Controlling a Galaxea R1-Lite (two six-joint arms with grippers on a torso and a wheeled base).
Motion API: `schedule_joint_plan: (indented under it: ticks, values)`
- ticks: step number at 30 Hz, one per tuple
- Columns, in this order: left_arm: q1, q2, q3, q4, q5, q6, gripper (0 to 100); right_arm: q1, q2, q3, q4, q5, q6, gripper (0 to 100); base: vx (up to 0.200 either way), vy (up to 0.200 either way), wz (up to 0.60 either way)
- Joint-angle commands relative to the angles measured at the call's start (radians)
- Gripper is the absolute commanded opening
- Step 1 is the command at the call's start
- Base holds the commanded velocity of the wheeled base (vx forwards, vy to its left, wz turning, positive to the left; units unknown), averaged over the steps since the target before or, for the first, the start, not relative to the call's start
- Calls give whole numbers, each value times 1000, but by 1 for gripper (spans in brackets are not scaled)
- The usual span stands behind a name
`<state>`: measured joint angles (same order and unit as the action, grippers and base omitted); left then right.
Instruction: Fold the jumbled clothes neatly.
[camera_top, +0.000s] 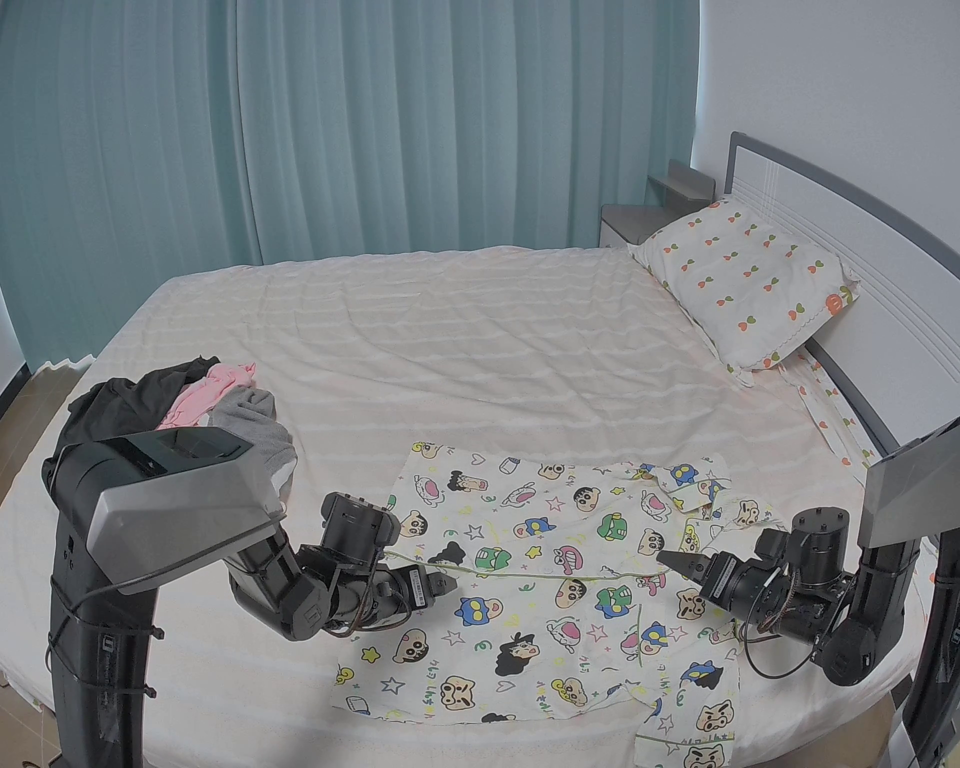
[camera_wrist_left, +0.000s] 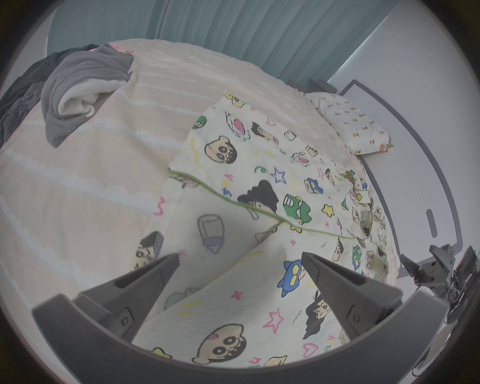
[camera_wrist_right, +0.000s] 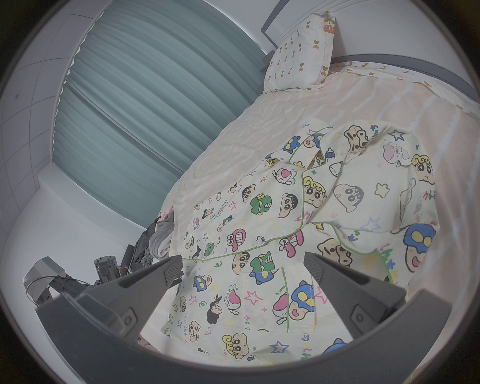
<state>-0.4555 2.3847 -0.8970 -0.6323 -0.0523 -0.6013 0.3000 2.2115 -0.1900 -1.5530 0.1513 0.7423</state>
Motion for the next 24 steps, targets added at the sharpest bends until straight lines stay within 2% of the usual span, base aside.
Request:
schedule_joint_plan:
  ticks: [1,4,8,16,17,24]
  values:
    - [-37,-9,-46,112,74,-2,100,4,4,0,-10,-1,0,100,0,0,0]
    - [-48,-4,-128,243,166,-25,100,4,4,0,-10,-1,0,100,0,0,0]
    - [-51,-4,-181,293,175,-135,100,5,4,0,-10,-1,0,100,0,0,0]
    - [-69,11,-207,384,282,-124,100,5,4,0,-10,-2,0,100,0,0,0]
    - [-72,18,-211,408,302,-100,100,5,4,0,-10,-4,0,100,0,0,0]
    - [-81,28,-209,438,341,-66,100,5,10,-2,-10,-16,0,100,0,0,0]
